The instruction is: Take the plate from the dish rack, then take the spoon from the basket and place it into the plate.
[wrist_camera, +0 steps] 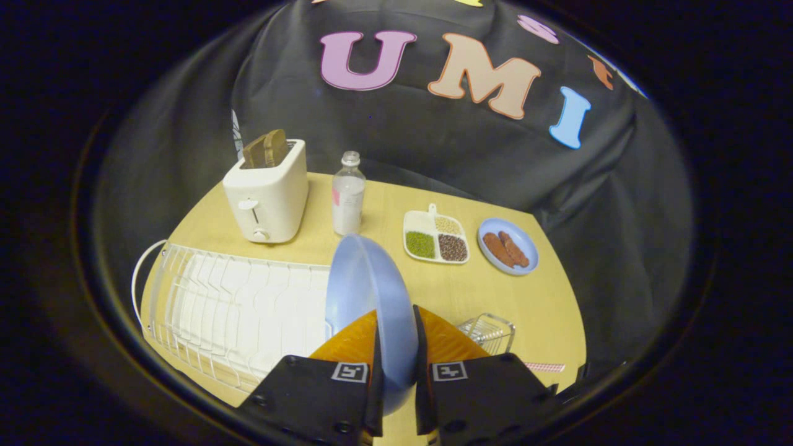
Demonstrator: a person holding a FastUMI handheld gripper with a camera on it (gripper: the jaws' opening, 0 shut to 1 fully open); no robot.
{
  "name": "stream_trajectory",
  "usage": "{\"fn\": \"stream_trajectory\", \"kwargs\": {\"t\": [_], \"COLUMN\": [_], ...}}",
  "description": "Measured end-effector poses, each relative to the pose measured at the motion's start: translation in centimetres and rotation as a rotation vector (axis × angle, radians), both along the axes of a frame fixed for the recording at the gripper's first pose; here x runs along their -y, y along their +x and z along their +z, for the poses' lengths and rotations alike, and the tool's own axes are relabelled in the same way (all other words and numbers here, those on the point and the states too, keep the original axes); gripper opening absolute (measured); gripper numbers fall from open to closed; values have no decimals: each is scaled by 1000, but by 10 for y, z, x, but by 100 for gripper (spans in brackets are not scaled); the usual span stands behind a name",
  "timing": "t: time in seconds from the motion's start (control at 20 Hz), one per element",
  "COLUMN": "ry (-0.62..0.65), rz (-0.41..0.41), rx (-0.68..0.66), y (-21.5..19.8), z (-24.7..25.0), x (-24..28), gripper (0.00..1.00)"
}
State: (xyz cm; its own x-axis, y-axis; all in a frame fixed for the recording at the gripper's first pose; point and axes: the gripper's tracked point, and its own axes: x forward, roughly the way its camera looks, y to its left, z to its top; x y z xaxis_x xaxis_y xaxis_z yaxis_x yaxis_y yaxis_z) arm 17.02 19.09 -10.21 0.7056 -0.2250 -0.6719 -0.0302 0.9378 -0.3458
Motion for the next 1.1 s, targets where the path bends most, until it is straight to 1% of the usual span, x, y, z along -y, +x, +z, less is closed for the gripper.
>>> {"fn": "stream_trajectory", "kwargs": {"t": [0.15, 0.3, 0.45, 0.55, 0.7, 0.9, 1.1], "ry": [-53, -82, -53, 22, 192, 482, 664], "rz": [25, 43, 51, 56, 71, 96, 85], "rx": [19, 71, 121, 143, 165, 182, 211], "y": [-2, 1, -1, -6, -29, -80, -138], "z": [10, 33, 64, 81, 97, 101, 90], "x": [-4, -9, -10, -7, 10, 48, 97], "gripper": [23, 23, 23, 23, 23, 23, 23]}}
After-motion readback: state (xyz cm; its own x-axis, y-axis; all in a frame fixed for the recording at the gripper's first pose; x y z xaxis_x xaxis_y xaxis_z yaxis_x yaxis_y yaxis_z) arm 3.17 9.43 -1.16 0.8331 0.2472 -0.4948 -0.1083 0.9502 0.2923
